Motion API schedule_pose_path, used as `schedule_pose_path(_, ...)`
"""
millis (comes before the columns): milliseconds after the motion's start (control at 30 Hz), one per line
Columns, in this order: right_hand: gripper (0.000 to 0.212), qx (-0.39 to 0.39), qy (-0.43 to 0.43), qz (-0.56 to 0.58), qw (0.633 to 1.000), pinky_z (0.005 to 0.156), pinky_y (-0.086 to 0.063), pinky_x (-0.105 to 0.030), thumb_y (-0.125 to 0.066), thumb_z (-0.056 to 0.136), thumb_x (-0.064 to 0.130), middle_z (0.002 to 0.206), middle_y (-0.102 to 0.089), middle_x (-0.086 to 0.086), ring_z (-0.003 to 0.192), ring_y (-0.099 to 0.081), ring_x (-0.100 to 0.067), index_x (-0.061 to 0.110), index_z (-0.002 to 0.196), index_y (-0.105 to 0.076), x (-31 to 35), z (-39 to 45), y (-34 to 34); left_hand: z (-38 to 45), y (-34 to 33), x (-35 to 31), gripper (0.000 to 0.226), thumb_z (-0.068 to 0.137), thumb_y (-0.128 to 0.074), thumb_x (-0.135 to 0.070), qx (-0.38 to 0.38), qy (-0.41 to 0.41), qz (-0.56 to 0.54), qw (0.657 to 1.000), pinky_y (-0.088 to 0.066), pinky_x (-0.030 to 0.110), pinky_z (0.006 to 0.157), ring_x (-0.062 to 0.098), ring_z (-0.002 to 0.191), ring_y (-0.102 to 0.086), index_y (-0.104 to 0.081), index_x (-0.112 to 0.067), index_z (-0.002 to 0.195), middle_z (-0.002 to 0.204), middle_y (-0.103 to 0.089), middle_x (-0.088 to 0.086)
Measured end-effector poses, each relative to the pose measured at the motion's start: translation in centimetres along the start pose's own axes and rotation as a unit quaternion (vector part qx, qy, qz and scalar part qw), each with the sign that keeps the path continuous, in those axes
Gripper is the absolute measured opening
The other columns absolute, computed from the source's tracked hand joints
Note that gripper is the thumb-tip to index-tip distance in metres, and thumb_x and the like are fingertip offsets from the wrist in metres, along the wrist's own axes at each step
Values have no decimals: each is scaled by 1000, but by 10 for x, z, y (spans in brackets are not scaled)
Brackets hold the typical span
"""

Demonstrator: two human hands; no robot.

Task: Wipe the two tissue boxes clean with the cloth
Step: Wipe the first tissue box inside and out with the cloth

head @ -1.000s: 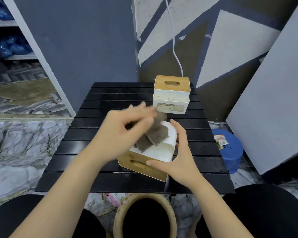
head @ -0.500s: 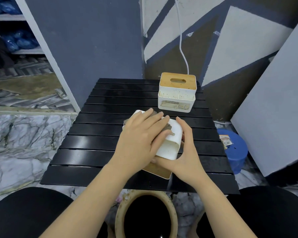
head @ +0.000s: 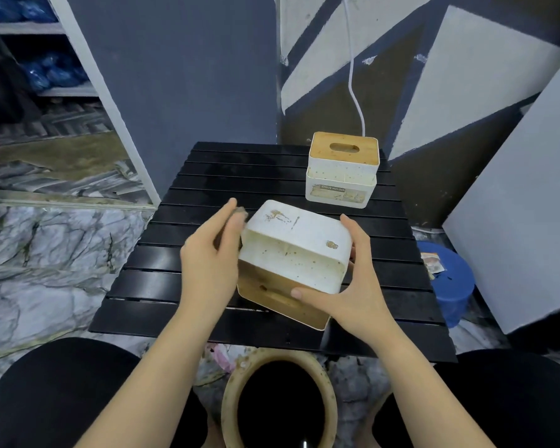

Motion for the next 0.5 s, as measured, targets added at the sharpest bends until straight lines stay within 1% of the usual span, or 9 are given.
schedule_pose_path(67,122,2,-3,4,1000,110,-45,-23,-100,62,25,154,-32,25,140,-36,4,47,153,-22,-1,0,0,-9,13,-1,38,104,-56,-26,-56,9,-52,997,-45,5,94,-20,110,-58,-60,-18,141,114,-65,-28)
schedule_pose_path(100,122,2,-3,5,1000,110,-46,-23,-100,62,25,154,-32,25,140,-36,5,48,153,-22,-1,0,0,-16,15,-6,39,103,-57,-24,-78,-5,-74,994,-43,2,92,-19,110,-58,-58,-16,141,115,-65,-27)
schedule_pose_path(167,123,-2,-1,8,1000,112,-45,-28,-100,61,24,154,-32,26,141,-36,4,46,154,-22,-1,0,0,-31,14,-16,37,100,-62,-22,-103,-53,-90,989,-45,8,96,-8,118,-60,-54,-13,136,126,-67,-14)
schedule_pose_path(200,124,-3,2,8,1000,114,-45,-32,-101,61,23,155,-32,25,142,-36,3,45,154,-23,-2,0,0,-38,10,-18,37,98,-65,-21,-104,-87,-71,988,-45,13,100,0,123,-60,-53,-11,131,132,-66,-6)
schedule_pose_path(267,124,-6,6,9,1000,115,-45,-37,-101,60,23,156,-32,23,143,-36,2,42,155,-23,-2,0,0,-53,-6,-14,34,94,-70,-20,-88,-170,19,981,-44,23,105,15,127,-58,-57,-7,123,140,-60,7)
schedule_pose_path(333,124,-7,9,12,1000,114,-46,-35,-101,59,23,155,-34,20,142,-38,2,40,155,-24,-2,0,-1,-65,-21,0,29,92,-75,-18,-84,-241,110,961,-44,31,107,26,126,-55,-67,-2,114,139,-56,19)
schedule_pose_path(367,123,-7,11,12,1000,113,-46,-31,-101,59,23,155,-35,20,141,-38,3,40,155,-25,-2,1,-1,-68,-24,7,28,93,-75,-19,-87,-257,137,953,-46,36,107,30,125,-54,-70,0,112,137,-55,22)
schedule_pose_path(433,123,-9,16,12,1000,112,-44,-23,-101,59,22,154,-35,19,141,-38,3,37,155,-25,-3,1,-1,-73,-28,11,32,95,-70,-26,-97,-278,187,937,-47,49,106,36,125,-53,-72,0,115,134,-55,22)
schedule_pose_path(500,123,-13,16,16,1000,111,-44,-20,-101,59,20,154,-37,18,141,-39,3,37,155,-26,-4,2,0,-77,-29,7,35,97,-66,-36,-124,-269,280,913,-44,54,104,39,126,-52,-74,-11,119,133,-59,20)
Point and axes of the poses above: each hand's wrist, its own z-axis towards the middle knuckle, its own y-axis out of the back of the hand, x = y × z, the point moved 8 cm from there along z, towards the middle knuckle
